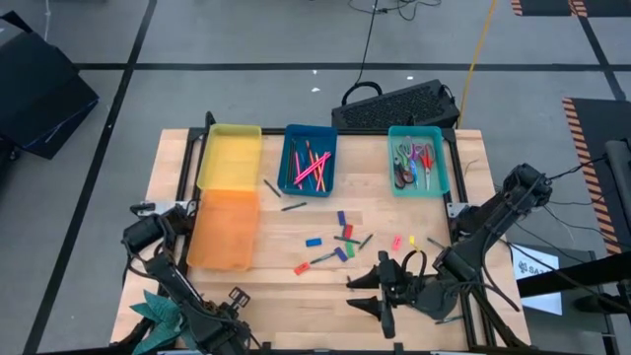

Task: Sort crayons/erasers/pens/pencils in bins
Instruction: Put the green crayon into the orange bin

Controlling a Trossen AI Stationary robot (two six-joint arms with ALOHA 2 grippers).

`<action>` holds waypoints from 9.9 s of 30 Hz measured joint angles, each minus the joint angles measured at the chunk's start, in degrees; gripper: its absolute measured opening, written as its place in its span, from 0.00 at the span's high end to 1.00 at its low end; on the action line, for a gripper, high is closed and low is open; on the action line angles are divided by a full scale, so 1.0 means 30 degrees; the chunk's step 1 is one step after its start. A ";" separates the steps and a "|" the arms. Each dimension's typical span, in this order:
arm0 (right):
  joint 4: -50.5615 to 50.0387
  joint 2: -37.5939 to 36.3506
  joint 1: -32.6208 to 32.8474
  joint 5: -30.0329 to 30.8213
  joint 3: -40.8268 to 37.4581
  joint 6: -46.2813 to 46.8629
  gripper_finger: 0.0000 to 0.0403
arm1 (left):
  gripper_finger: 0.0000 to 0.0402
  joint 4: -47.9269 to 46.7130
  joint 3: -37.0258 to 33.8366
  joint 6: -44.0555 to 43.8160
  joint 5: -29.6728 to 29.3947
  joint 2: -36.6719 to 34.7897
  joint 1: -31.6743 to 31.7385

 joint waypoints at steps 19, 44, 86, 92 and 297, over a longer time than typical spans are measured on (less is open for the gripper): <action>0.1160 0.0007 -0.0806 -0.0053 0.0002 -0.0486 0.55 | 0.92 -0.5600 0.0774 -0.2413 -0.7694 -0.8219 0.4098; -0.4837 0.4799 -0.5207 -0.6780 0.1865 -0.3941 0.63 | 0.92 0.4692 -1.4751 -0.7651 -0.2676 -1.5913 1.4536; -0.2215 0.8221 -1.0507 -1.2497 -0.3625 -1.6936 0.96 | 0.65 0.9821 -0.9490 -0.8288 -0.7732 -2.1913 1.2377; -0.2755 0.7963 -1.0112 -1.1386 -0.2797 -1.7909 0.95 | 0.57 0.9731 -0.9490 -1.1256 -0.5538 -2.1126 1.2656; -0.2590 1.3636 -1.5207 -0.5088 0.6807 -0.0619 0.48 | 0.76 0.1761 -1.3658 -2.0204 -0.1059 -2.0066 1.3506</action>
